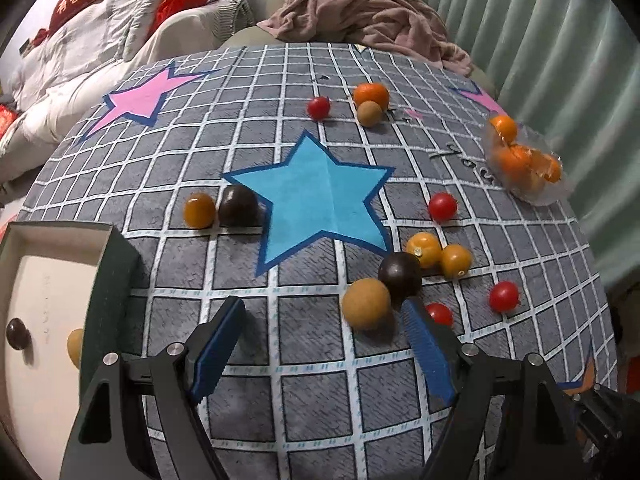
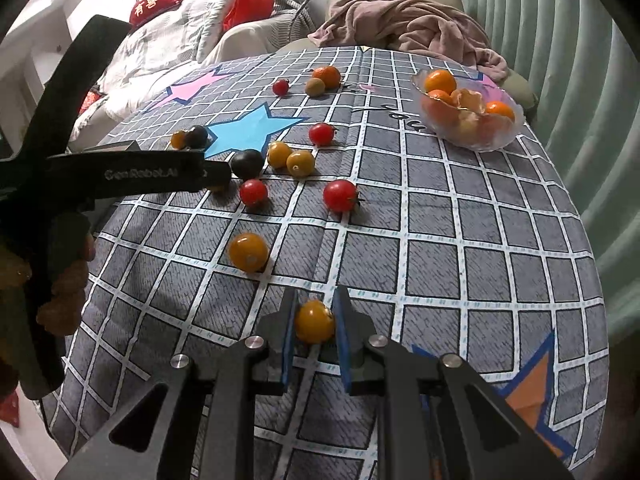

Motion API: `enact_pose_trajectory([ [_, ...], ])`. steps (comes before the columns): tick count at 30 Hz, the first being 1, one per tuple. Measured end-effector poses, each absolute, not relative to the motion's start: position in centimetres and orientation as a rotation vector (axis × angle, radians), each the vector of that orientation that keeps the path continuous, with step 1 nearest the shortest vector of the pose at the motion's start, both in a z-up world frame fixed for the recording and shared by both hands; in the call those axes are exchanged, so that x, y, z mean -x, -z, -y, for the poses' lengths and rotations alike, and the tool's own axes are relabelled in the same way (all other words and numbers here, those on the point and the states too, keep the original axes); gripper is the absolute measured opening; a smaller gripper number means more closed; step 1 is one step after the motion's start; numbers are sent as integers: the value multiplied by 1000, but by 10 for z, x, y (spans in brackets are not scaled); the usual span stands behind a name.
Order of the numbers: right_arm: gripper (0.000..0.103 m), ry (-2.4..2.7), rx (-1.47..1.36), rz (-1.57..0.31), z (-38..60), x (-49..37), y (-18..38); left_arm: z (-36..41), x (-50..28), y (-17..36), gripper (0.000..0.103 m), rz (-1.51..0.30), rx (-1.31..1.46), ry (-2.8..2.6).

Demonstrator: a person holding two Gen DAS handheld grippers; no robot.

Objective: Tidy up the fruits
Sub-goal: 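Carry both fruits over the white tray and open both tools to release them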

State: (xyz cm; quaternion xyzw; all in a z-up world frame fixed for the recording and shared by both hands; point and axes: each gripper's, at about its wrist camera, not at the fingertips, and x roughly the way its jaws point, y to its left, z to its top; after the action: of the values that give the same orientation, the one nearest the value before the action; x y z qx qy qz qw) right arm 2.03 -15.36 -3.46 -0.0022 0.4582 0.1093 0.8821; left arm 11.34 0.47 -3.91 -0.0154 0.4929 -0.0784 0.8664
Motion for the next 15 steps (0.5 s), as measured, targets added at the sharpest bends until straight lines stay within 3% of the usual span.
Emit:
enact_pose_trajectory([
  [5, 20, -232, -6, -955, 154, -20, 35, 7, -115, 44, 78, -1027, -18, 166],
  [8, 20, -234, -13, -954, 153, -23, 36, 12, -112, 43, 57, -1011, -50, 177],
  [10, 20, -231, -8, -952, 151, -25, 36, 13, -111, 41, 30, -1007, -50, 195],
  [11, 20, -230, -4, -951, 149, -25, 36, 13, -111, 40, 27, -1009, -46, 206],
  [15, 19, -259, -41, -945, 152, -21, 33, 9, -106, 38, 27, -1018, -16, 211],
])
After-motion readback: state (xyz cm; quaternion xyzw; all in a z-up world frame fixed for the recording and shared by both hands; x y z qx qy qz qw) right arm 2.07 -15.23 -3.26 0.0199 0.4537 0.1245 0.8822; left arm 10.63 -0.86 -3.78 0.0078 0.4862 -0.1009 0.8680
